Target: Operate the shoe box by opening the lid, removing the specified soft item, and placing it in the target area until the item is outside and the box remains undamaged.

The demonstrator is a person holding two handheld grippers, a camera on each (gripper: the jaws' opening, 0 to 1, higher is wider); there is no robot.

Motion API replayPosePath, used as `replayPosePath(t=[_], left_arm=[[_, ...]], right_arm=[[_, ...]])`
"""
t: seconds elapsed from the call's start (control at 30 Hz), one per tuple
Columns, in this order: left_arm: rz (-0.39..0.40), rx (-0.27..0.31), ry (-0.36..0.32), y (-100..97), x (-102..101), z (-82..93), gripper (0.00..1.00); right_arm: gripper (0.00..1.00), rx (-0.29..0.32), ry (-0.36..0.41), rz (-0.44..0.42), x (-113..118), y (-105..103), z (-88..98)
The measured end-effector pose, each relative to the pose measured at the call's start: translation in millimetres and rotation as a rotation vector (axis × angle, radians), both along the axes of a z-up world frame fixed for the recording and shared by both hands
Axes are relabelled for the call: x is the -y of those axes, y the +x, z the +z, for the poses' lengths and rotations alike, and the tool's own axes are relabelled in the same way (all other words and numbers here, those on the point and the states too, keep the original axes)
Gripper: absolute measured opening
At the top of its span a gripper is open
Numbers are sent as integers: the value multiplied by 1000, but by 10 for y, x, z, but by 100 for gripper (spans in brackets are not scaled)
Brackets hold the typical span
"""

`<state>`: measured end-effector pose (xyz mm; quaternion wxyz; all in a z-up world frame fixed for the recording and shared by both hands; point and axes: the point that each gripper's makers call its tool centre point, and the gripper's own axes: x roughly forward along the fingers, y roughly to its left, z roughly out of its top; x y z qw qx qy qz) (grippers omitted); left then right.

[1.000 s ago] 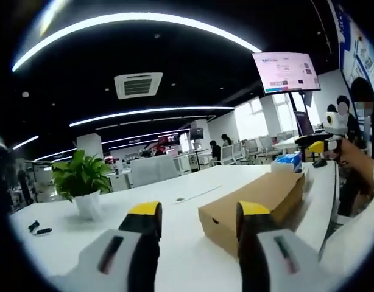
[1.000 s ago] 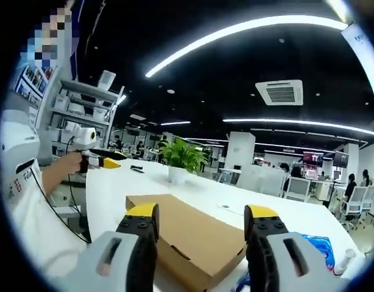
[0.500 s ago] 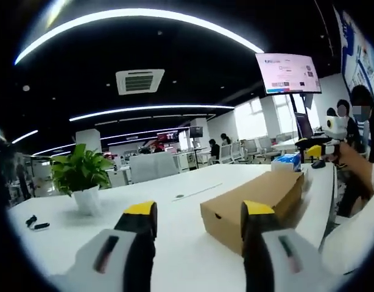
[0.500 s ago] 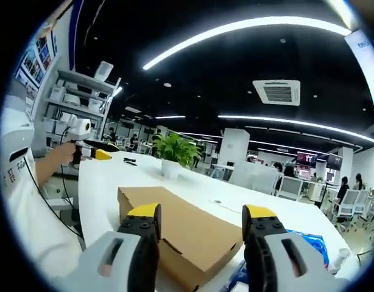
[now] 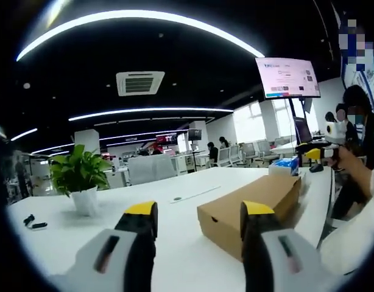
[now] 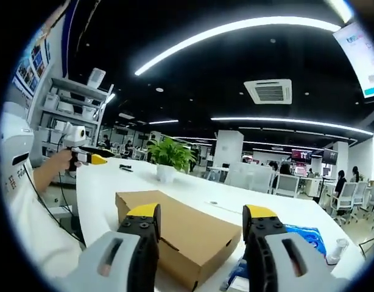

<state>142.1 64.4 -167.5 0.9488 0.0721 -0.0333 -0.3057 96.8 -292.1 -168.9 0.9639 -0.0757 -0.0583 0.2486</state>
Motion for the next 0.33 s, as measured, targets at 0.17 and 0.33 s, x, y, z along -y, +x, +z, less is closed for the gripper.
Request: replayPosePath(t=[0.17, 0.33], left_arm=[[0, 2, -14, -2, -3, 24, 56], [5, 8, -30, 7, -15, 45, 56]], right_arm=[[55, 3, -19, -12, 19, 2, -19], [54, 5, -38, -18, 1, 8, -44]])
